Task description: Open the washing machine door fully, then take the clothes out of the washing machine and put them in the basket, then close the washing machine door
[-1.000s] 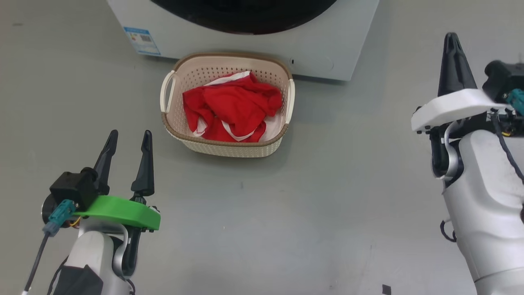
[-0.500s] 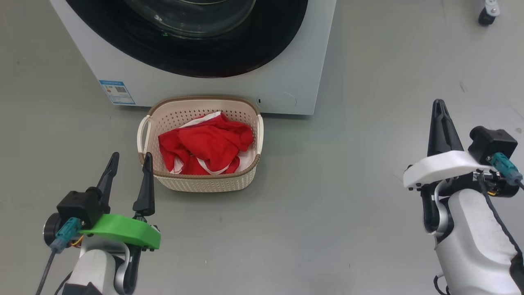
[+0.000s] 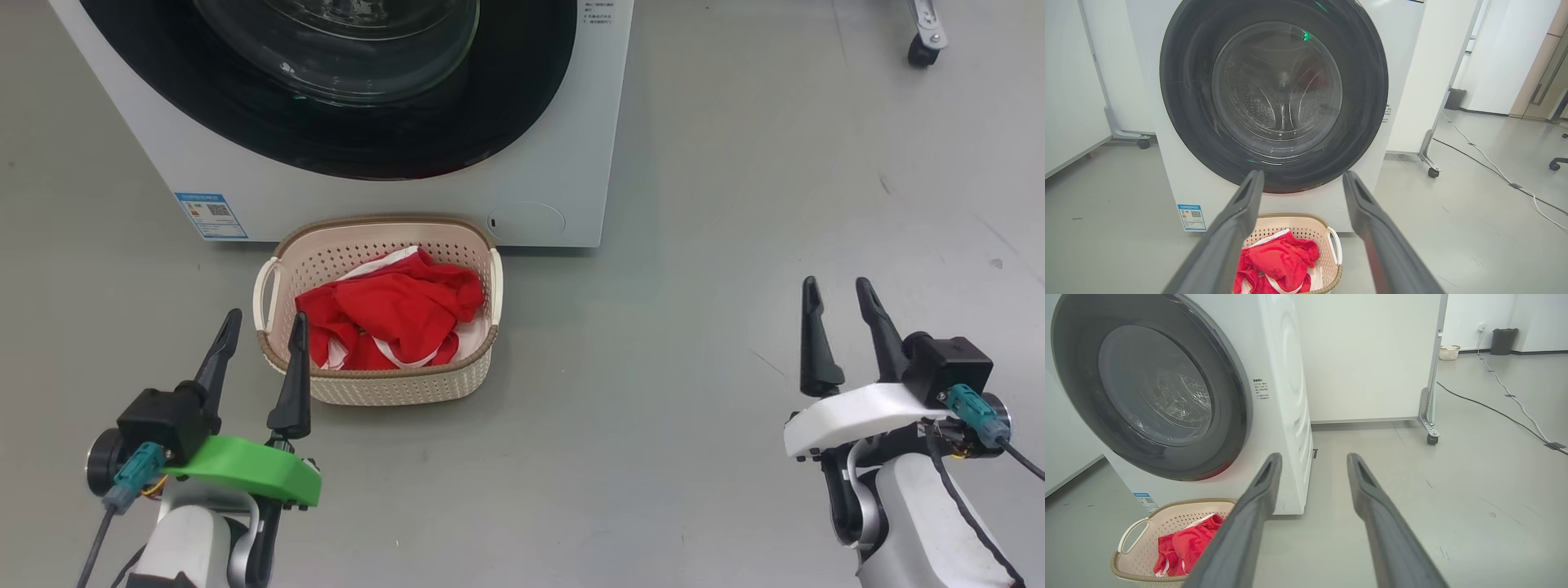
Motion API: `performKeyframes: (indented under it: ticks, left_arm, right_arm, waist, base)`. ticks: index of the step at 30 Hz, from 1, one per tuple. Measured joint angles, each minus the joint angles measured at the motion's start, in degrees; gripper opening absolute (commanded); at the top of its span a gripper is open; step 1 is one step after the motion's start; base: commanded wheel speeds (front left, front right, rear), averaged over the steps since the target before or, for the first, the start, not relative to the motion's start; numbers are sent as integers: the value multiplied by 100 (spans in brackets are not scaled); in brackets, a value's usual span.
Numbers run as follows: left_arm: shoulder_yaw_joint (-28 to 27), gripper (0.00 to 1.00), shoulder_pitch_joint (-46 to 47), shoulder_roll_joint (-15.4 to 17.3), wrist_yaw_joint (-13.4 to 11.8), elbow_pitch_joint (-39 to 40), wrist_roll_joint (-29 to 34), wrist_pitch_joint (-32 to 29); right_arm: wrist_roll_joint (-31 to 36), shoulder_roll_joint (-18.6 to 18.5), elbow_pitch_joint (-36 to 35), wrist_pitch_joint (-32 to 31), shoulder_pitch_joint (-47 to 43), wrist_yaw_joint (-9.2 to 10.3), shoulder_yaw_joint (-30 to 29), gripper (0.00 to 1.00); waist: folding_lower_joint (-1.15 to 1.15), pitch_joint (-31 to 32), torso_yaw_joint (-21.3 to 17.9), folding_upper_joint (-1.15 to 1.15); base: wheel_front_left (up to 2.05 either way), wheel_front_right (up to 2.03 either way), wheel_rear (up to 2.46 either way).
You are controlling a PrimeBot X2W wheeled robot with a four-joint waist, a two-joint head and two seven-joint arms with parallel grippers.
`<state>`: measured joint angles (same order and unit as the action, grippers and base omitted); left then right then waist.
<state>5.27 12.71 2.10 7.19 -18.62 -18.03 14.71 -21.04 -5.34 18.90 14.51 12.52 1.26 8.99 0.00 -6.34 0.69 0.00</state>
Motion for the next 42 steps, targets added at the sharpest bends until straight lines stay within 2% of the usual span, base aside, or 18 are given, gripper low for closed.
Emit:
performKeyframes:
  ticks: [20,42]
  left_arm:
    - [4,100,-194,-1,0,-111,3,0]
    - [-40,100,-195,-7,0,-80,66,0]
  right_arm:
    - [116,73,-472,0,-364,52,-81,100]
    - [259,92,-608,0,-506,43,-105,100]
  waist:
    - [0,1,-12,0]
    - [0,6,48,0]
  base:
    - [0,0,0]
    - [0,0,0]
